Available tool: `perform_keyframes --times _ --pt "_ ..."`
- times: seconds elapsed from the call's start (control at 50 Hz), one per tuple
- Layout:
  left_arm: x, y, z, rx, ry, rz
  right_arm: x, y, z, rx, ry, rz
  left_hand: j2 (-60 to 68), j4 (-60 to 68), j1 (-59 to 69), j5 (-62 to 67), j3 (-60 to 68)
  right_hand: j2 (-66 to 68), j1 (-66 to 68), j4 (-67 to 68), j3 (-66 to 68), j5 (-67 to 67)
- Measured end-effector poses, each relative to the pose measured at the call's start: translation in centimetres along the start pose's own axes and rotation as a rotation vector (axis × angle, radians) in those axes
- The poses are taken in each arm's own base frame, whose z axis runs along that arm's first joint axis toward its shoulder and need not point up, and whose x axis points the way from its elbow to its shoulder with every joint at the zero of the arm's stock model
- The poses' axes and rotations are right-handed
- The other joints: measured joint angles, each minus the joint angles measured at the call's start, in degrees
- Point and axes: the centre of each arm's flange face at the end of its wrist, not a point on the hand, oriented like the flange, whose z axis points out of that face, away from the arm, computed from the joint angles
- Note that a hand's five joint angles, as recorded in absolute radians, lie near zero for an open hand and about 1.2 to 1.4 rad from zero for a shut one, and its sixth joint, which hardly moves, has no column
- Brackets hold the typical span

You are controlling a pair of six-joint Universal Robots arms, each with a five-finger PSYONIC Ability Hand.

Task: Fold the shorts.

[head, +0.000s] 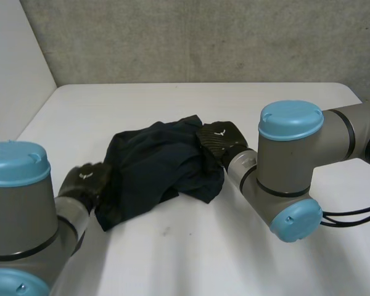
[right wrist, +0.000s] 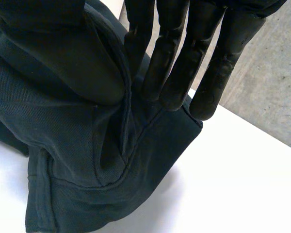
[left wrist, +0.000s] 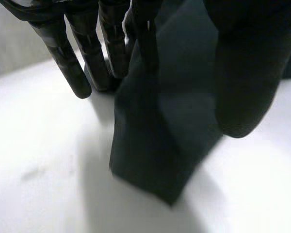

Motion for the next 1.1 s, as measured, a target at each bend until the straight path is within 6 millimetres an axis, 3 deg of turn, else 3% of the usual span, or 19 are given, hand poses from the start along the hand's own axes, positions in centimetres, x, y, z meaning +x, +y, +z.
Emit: perform_keyframes --times 0.2,0.68,0.76,0.78,0.84,0.86,0.96,0.98,1.1 --pt "-1.7 1.5 0.8 -0.045 -0.074 -0.05 -0.1 0.2 -0.2 -0.009 -0.004 0.0 -0.39 -0.48 -0.08 -0.51 -0.44 0.0 0.0 0.0 0.0 0.0" --pt "-1.1 3.9 4.3 -0.062 -0.077 -0.032 -0.2 0.4 -0.5 -0.016 -0.014 -0.003 -0.06 -0.11 0.35 -0.11 -0.17 0.0 0.0 0.0 0.0 0.01" --pt "-1.1 3.9 4.5 -0.059 -0.078 -0.032 -0.2 0.4 -0.5 -0.016 -0.014 -0.003 2.87 3.09 3.68 3.2 2.5 0.0 0.0 0.0 0.0 0.0" --pt "-1.1 3.9 4.7 -0.053 -0.08 -0.033 -0.2 0.4 -0.5 -0.017 -0.015 -0.003 10.17 10.43 10.46 10.27 9.71 0.0 0.0 0.0 0.0 0.0" --pt "-1.1 3.9 4.8 -0.043 -0.083 -0.034 -0.2 0.5 -0.5 -0.017 -0.015 -0.003 15.78 16.17 15.58 15.86 15.53 0.0 0.0 0.0 0.0 0.0" --pt "-1.1 3.8 4.9 -0.035 -0.088 -0.033 -0.2 0.5 -0.5 -0.018 -0.015 -0.003 28.49 28.35 28.16 27.84 28.25 0.0 0.0 0.0 0.0 0.0" --pt "-1.2 3.5 5.1 -0.005 -0.1 -0.027 -0.2 0.5 -0.5 -0.019 -0.015 -0.003 28.49 28.35 28.16 27.84 28.25 0.0 0.0 0.0 0.0 0.0" --pt "-1.2 3.2 5.3 0.015 -0.105 -0.014 -0.2 0.5 -0.5 -0.02 -0.014 -0.003 39.73 40.51 35.72 37.93 39.25 0.0 0.0 0.0 0.0 0.01" --pt "-1.2 2.9 5.7 0.041 -0.112 0.028 -0.2 0.5 -0.5 -0.021 -0.013 -0.002 40.08 40.91 35.72 37.93 39.72 0.0 0.0 0.0 0.0 0.0"
